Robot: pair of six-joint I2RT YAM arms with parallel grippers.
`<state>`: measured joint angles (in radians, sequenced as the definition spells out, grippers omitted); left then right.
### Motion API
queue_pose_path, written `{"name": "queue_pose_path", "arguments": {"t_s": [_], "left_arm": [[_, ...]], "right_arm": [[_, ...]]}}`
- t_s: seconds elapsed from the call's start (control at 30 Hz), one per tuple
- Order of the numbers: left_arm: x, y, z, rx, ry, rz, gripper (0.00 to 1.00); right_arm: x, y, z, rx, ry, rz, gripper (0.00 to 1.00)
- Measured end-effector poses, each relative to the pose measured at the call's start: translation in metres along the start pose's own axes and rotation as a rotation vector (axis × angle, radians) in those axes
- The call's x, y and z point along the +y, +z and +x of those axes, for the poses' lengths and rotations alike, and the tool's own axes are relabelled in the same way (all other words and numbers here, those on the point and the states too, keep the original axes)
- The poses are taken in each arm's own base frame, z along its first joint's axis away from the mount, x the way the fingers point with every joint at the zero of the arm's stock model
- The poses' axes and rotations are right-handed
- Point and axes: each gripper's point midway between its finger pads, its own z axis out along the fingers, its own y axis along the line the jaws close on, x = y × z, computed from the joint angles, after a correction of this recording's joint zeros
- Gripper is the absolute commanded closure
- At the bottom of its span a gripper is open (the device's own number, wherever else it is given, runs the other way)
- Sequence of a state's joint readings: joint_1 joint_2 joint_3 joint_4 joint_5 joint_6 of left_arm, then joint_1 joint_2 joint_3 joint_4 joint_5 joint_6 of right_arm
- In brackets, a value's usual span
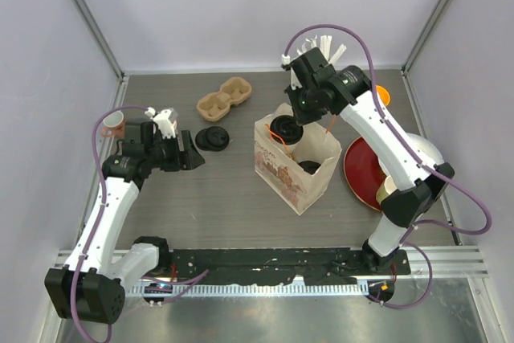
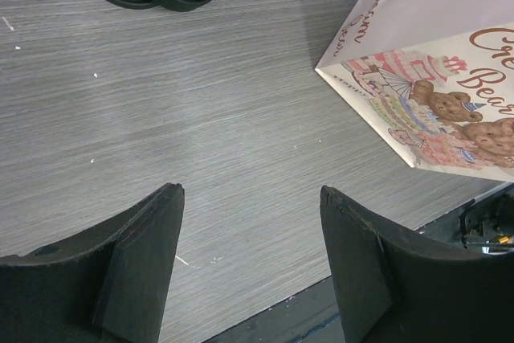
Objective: Pack the takeout coffee
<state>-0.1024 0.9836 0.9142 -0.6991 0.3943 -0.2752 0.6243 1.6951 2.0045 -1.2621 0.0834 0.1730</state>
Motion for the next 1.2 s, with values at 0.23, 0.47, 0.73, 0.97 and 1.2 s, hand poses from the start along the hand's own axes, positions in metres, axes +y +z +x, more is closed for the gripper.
{"name": "queue_pose_path", "arguments": {"t_s": [0.23,0.47,0.73,0.97,1.2], "left_arm": [[0.0,0.0,0.001,0.002,0.0,0.0,0.27],[0.001,0.001,0.002,0.002,0.001,0.0,0.27],[0.001,0.001,0.002,0.003,0.001,-0.001,0.27],[0.001,0.001,0.002,0.001,0.002,0.0,0.27],[0.002,0.002,0.003,0.004,0.001,-0.001,0.27]], "right_arm": [[0.001,0.034,0.021,0.062,-0.002,-0.003,0.99],[0.003,0.053,0.028,0.066,0.008,-0.002,0.99],[0.004,0.065,0.034,0.069,-0.005,0.015,0.99],[0.004,0.07,0.041,0.082,-0.019,0.033,0.99],[0.003,0.08,0.051,0.111,-0.024,0.045,0.99]]}}
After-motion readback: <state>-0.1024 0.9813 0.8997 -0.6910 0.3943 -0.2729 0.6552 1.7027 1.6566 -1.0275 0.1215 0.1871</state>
